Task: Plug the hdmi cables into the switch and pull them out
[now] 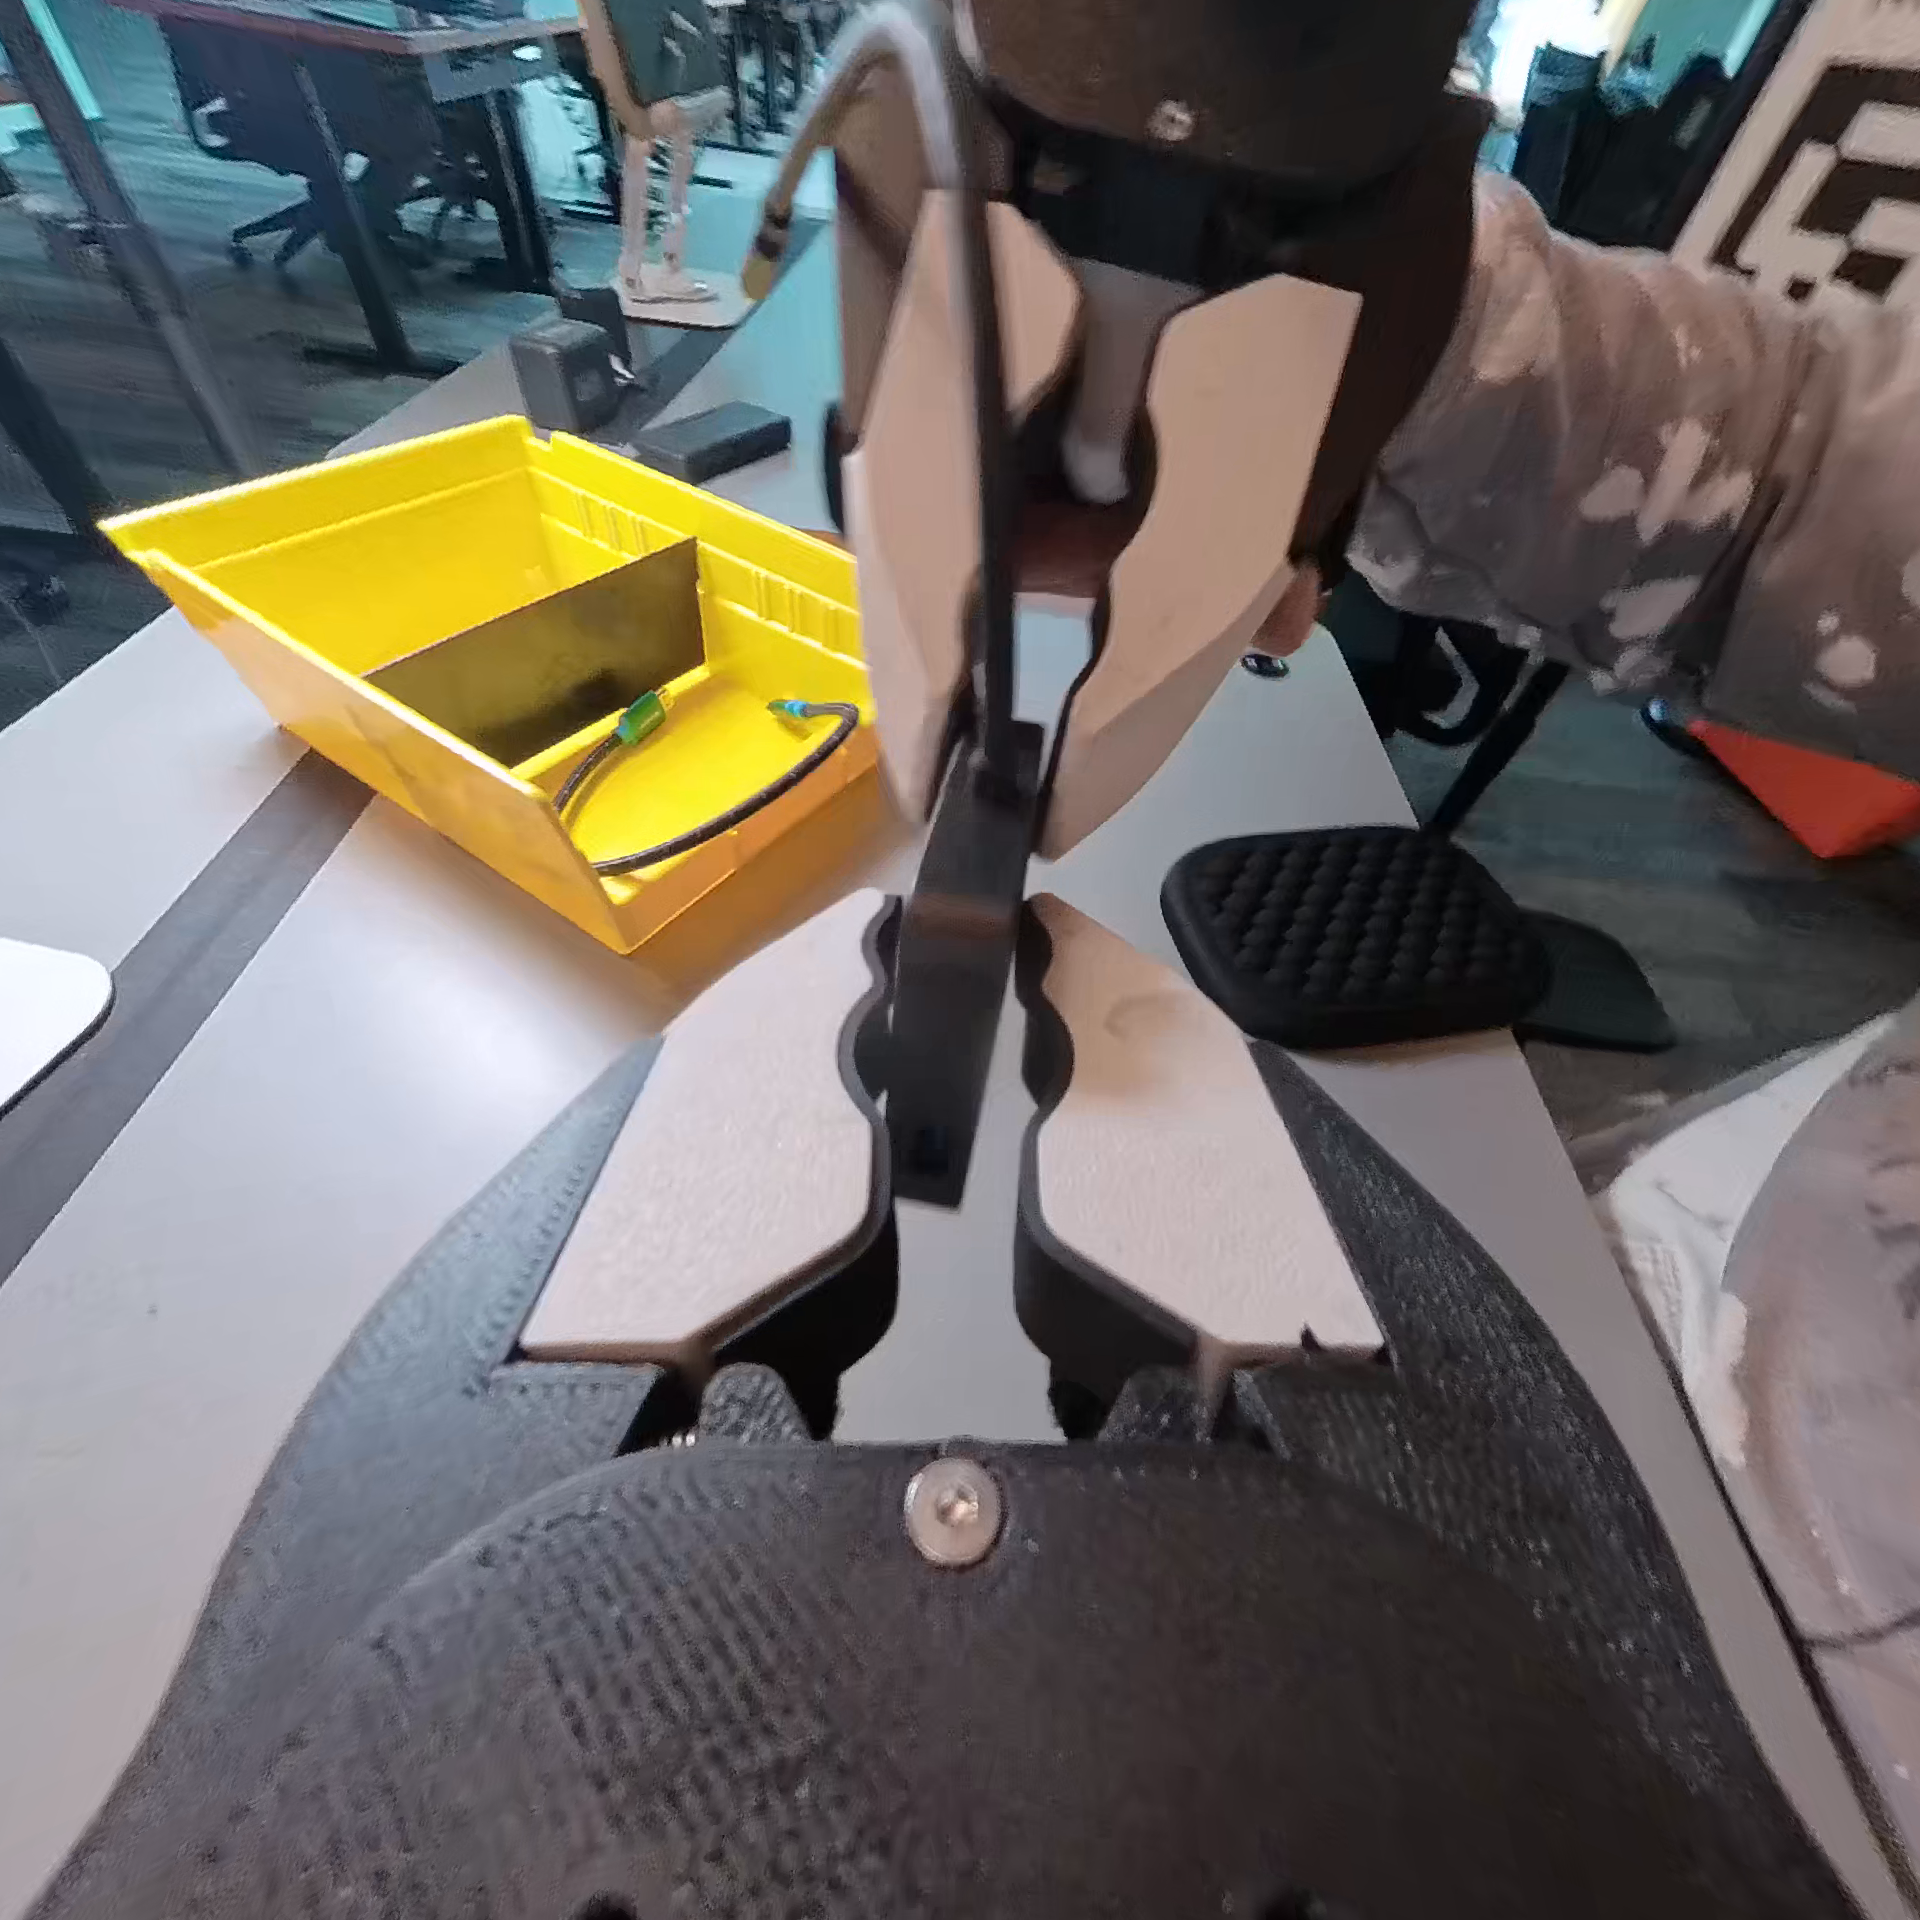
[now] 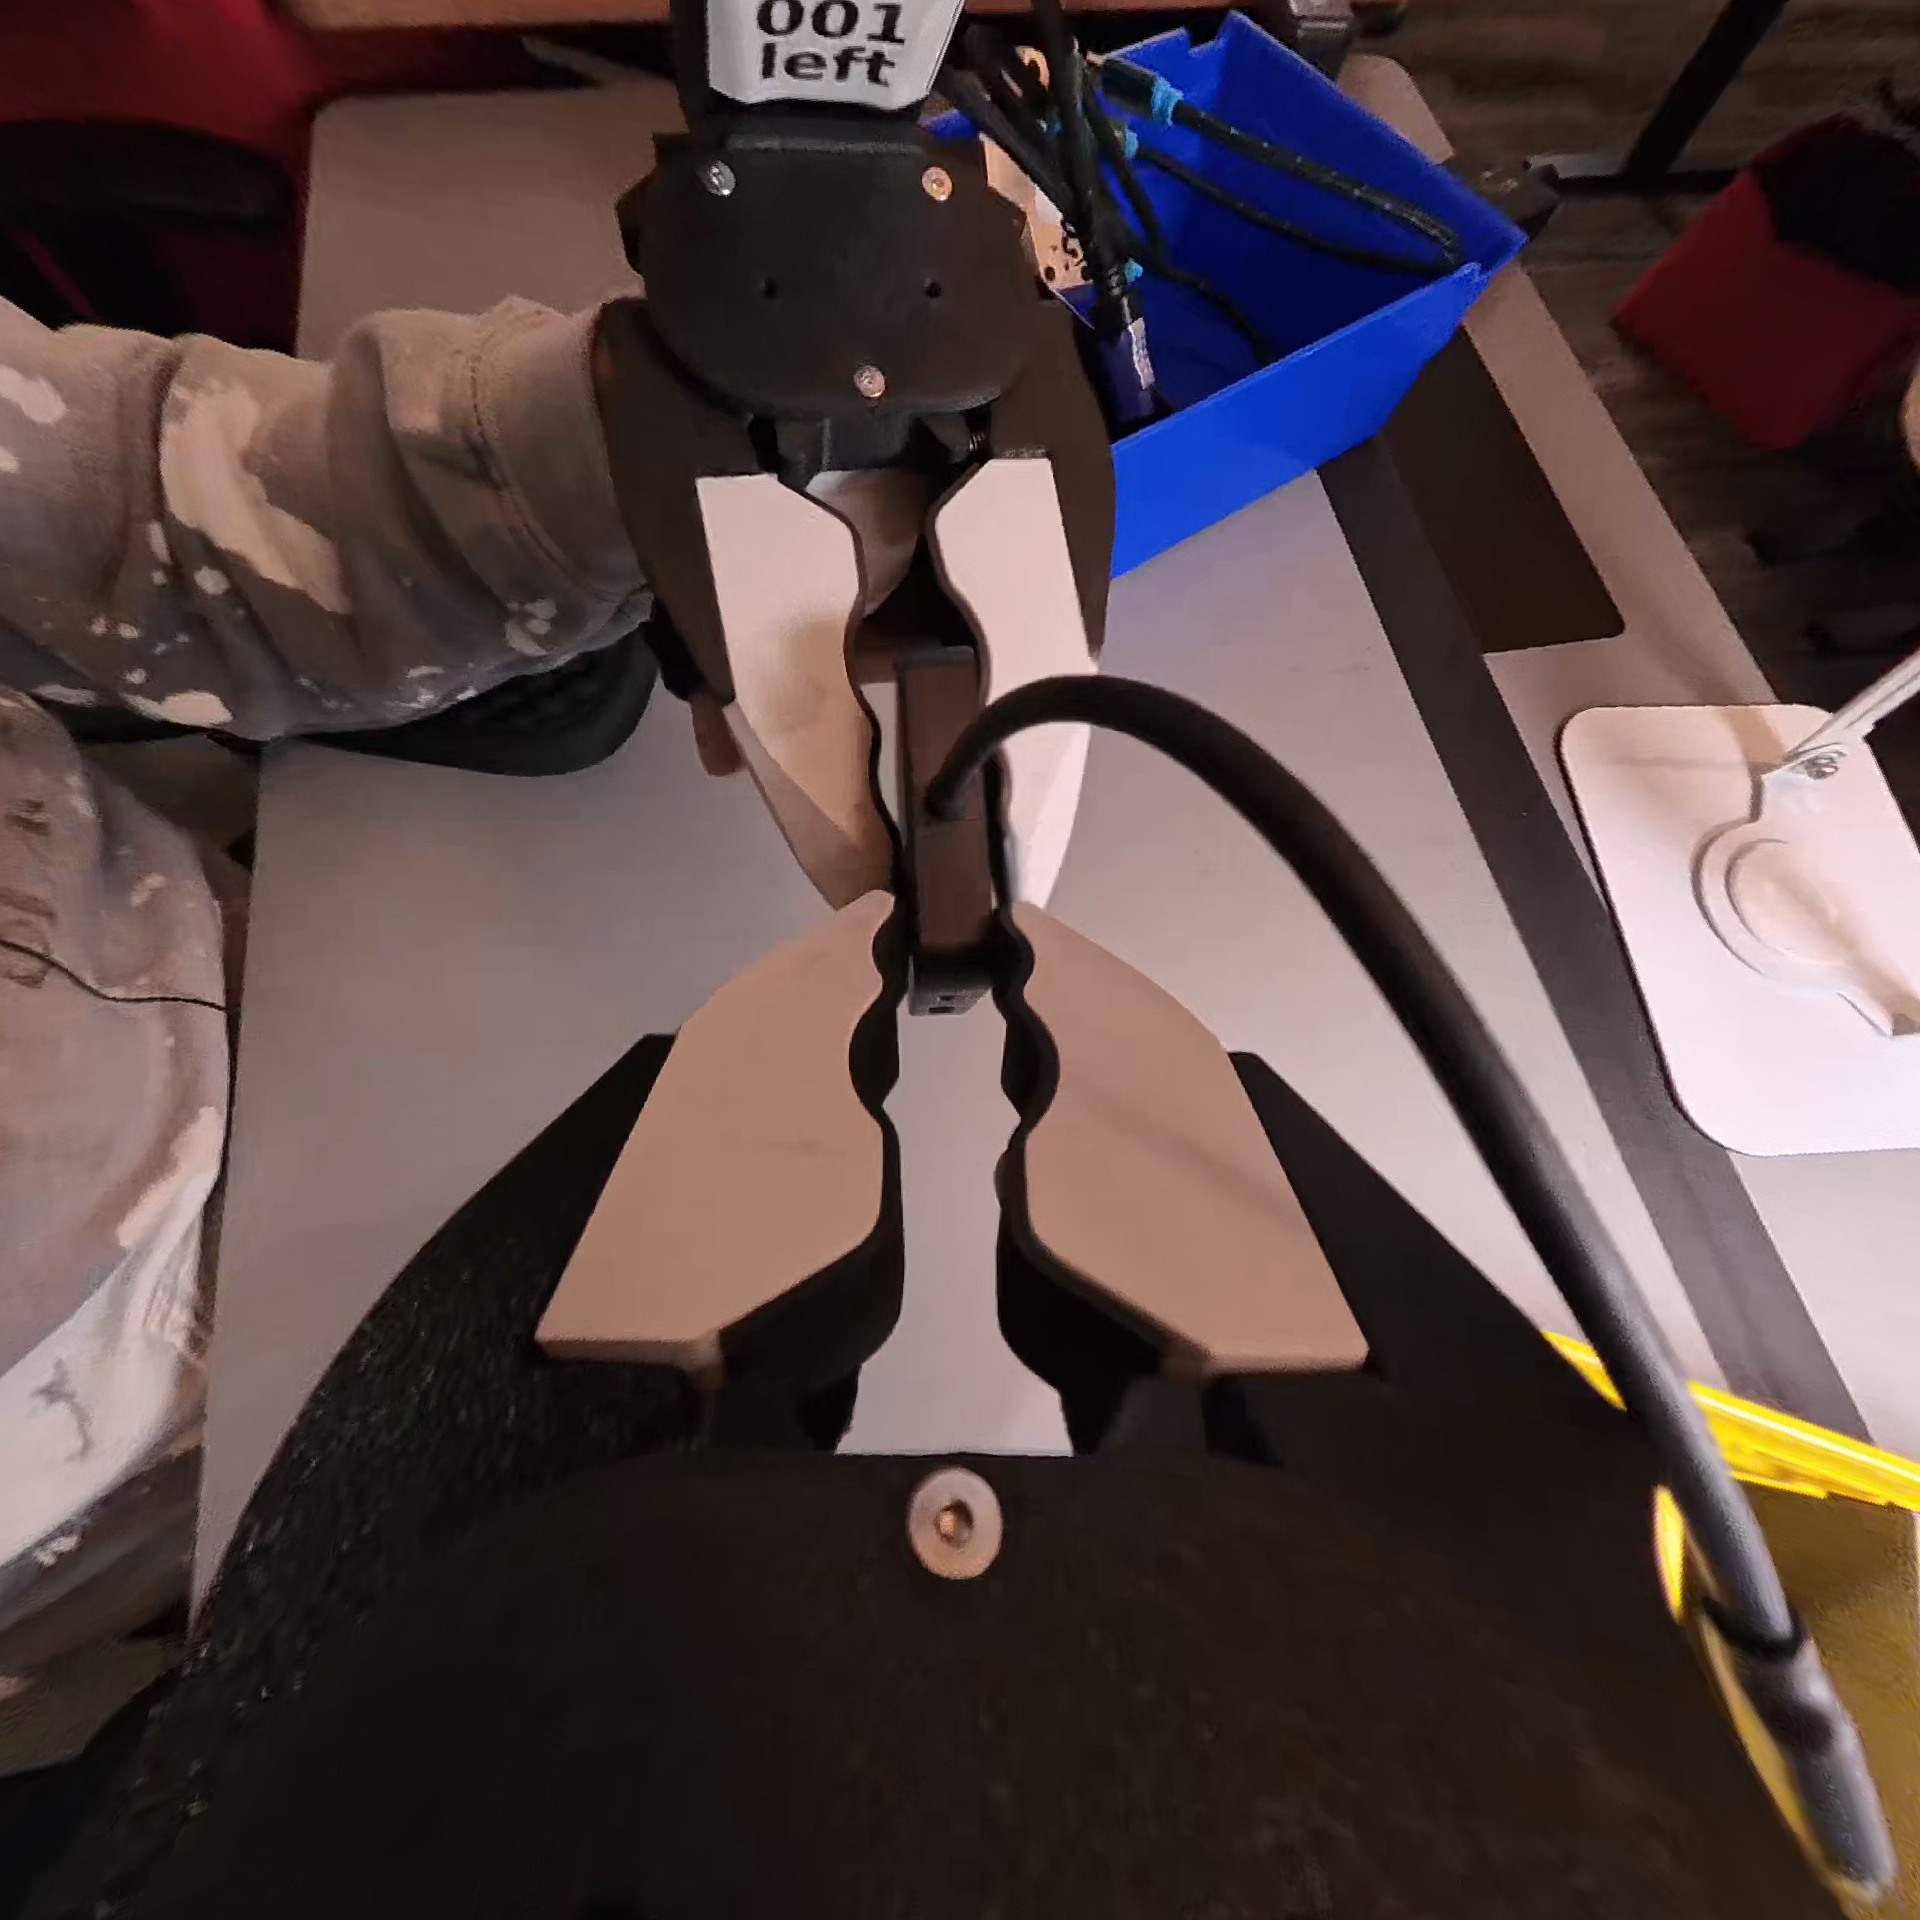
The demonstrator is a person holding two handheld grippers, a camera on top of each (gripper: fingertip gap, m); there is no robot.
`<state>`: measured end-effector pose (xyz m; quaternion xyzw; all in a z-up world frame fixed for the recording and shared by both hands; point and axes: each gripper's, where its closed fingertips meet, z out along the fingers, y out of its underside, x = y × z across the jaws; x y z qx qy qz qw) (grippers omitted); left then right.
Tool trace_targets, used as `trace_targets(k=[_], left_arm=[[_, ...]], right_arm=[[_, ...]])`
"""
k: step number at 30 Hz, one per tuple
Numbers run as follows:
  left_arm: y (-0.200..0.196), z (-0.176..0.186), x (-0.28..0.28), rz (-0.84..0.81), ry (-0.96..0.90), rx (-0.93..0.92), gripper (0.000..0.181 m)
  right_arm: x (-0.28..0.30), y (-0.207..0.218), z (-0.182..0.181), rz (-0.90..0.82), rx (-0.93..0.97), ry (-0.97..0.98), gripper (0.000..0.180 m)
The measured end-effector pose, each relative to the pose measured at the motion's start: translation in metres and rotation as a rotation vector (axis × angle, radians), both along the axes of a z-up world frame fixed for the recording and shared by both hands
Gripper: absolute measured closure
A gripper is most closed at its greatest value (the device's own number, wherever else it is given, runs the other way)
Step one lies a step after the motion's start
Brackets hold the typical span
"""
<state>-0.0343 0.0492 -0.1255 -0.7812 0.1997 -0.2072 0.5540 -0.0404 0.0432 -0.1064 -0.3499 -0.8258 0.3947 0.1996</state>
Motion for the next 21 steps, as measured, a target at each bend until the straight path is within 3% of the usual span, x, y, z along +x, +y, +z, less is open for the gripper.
trace_targets(k=[2, 4, 10, 15, 21], left_arm=[[0.003, 0.005, -0.014, 0.074, -0.011, 0.019, 0.148], [0.002, 0.009, -0.035, 0.154, -0.017, 0.042, 0.148], [-0.006, 0.018, -0.074, 0.287, -0.053, 0.072, 0.148], [-0.005, 0.013, -0.081, 0.32, -0.036, 0.064, 0.151], [-0.002, -0.002, -0.093, 0.352, -0.026, 0.024, 0.152]], right_arm=[[0.004, 0.019, 0.011, -0.046, 0.009, 0.022, 0.166], [0.006, 0.056, 0.021, -0.147, 0.064, 0.044, 0.166], [0.007, 0.221, 0.016, -0.559, 0.414, 0.025, 0.165], [0.003, 0.32, -0.034, -0.734, 0.557, -0.137, 0.165], [-0.019, 0.377, -0.1, -0.789, 0.633, -0.311, 0.165]])
